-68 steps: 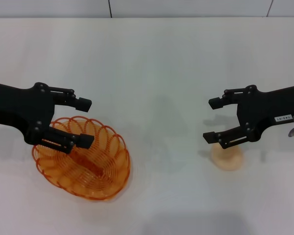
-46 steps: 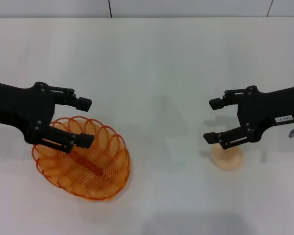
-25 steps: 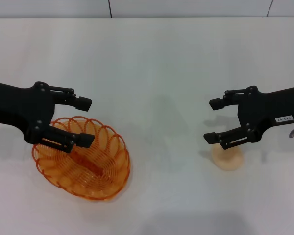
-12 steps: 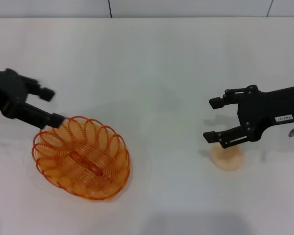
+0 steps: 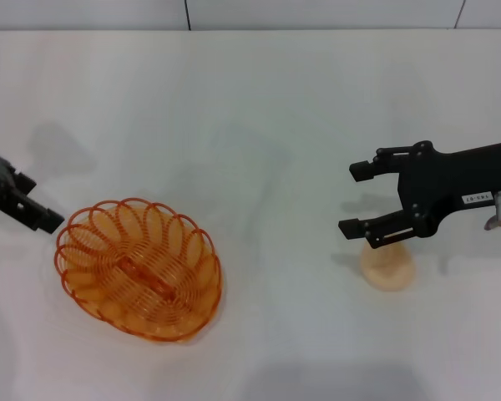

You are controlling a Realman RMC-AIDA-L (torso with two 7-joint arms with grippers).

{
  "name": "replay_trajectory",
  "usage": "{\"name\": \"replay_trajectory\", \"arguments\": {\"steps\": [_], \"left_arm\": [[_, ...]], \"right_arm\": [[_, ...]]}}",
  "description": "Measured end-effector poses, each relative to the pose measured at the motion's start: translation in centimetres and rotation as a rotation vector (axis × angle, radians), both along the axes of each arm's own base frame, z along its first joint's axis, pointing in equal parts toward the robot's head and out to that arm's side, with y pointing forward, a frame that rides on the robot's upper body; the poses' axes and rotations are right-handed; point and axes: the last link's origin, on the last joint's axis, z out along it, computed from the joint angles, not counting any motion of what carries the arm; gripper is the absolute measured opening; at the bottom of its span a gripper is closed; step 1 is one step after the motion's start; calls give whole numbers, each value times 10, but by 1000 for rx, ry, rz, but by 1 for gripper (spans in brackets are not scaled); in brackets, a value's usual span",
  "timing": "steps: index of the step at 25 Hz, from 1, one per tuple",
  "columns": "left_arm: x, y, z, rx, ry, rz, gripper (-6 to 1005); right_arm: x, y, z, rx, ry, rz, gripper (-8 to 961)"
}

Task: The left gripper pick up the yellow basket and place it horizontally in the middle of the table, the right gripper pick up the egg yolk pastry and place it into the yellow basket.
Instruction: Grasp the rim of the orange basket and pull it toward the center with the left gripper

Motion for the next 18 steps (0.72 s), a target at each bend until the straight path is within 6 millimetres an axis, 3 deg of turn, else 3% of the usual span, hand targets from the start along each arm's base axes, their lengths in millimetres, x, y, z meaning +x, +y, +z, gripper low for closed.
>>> {"name": "replay_trajectory", "arguments": {"steps": [8,13,18], "left_arm": [[-11,6,-20,-10,80,77,869],[-12,9,-43,-25,113,79,869],[-11,12,-53,-26,118,81,868]], "right_arm": [[1,-1,-2,-9,16,-14,865],[2,-2,-3,-14,33,-25,865],[2,-3,-2,-21,39,-26,865]]}}
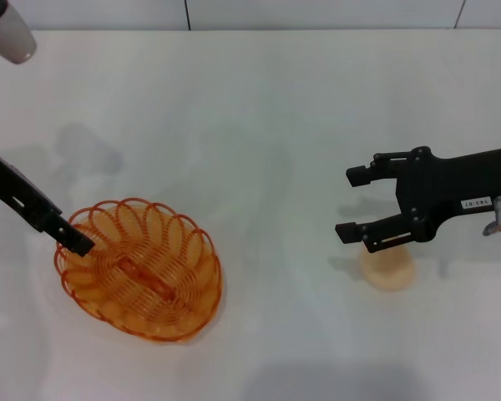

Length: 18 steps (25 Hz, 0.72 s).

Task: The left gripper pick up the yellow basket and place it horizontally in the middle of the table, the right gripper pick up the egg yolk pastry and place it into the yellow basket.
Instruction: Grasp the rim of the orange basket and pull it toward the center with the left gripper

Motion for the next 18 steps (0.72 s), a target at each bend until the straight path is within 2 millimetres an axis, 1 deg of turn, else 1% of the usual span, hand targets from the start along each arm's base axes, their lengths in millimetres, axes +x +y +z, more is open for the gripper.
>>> {"name": "replay_trajectory", "arguments": {"steps": [5,18], "left_arm": [[-2,2,-8,4,-5,5,868],[-6,3,-16,17,-6,21,866]], "right_arm": [[2,-1,-1,-5,2,-8,865],[3,-1,-1,-7,0,-8,864]]}}
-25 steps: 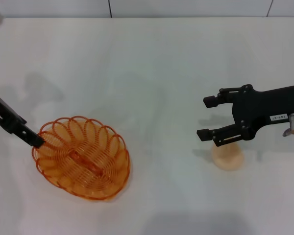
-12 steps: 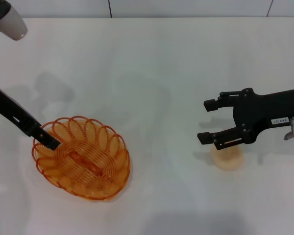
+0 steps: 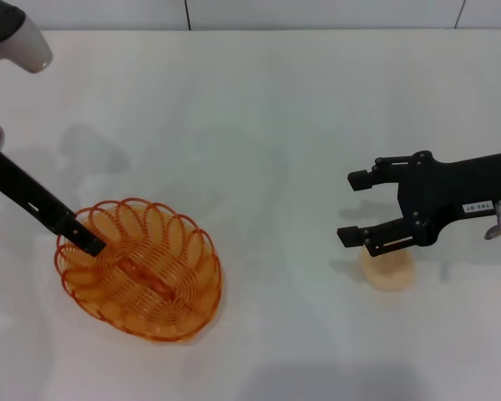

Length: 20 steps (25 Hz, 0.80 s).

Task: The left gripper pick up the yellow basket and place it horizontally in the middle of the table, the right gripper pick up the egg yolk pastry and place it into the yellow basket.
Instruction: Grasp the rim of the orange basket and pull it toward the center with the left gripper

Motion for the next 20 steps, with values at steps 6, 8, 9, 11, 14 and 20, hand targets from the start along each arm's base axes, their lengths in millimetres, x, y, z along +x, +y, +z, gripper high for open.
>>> {"name": "replay_trajectory", "arguments": {"steps": [6,8,9,11,14,20], "left_arm": [[-1,1,-6,0,4,-4,731],[0,1,-7,1,2,-6,686],[0,1,-7,0,1,-6,663],[0,1,-9,-1,0,-7,610],[1,1,-10,-3,1,-12,531],[0,0,-13,-5,1,-15,494]], "right_arm": [[0,0,0,3,-1,1,863],[0,0,0,3,-1,2,863],[0,0,0,3,-1,2,863],[0,0,0,2,-1,2,863],[0,0,0,1,-1,2,863],[2,-1,0,0,-1,-3,863]]}}
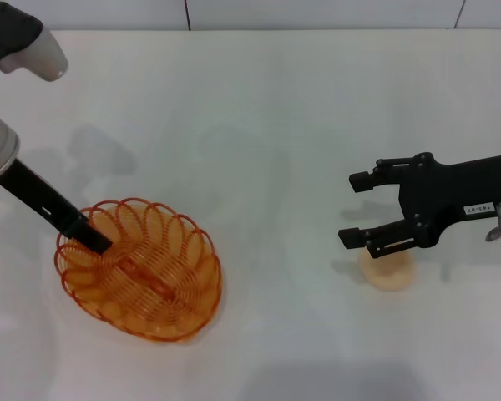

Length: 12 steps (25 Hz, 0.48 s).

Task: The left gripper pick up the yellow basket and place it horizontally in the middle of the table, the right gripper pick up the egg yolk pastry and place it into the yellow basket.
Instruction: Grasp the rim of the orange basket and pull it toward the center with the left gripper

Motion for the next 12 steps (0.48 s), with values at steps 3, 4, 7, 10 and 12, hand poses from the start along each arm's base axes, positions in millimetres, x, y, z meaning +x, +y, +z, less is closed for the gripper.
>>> {"name": "replay_trajectory", "arguments": {"steps": [3,4,7,10,12], "left_arm": [[-2,-1,-2,-2,-1,5,475],[-2,-1,-4,-4,-2,8,469],[-3,-1,-5,0,1,8,417],[-3,0,-5,7,4,9,348],[-3,1,-5,9,5,10,334]], "right_arm": [[1,0,0,0,0,-2,862],[1,0,0,0,0,-2,862],[1,0,0,1,0,-2,862],[0,0,0,1,0,0,862],[0,0,0,2,0,0,862]]}}
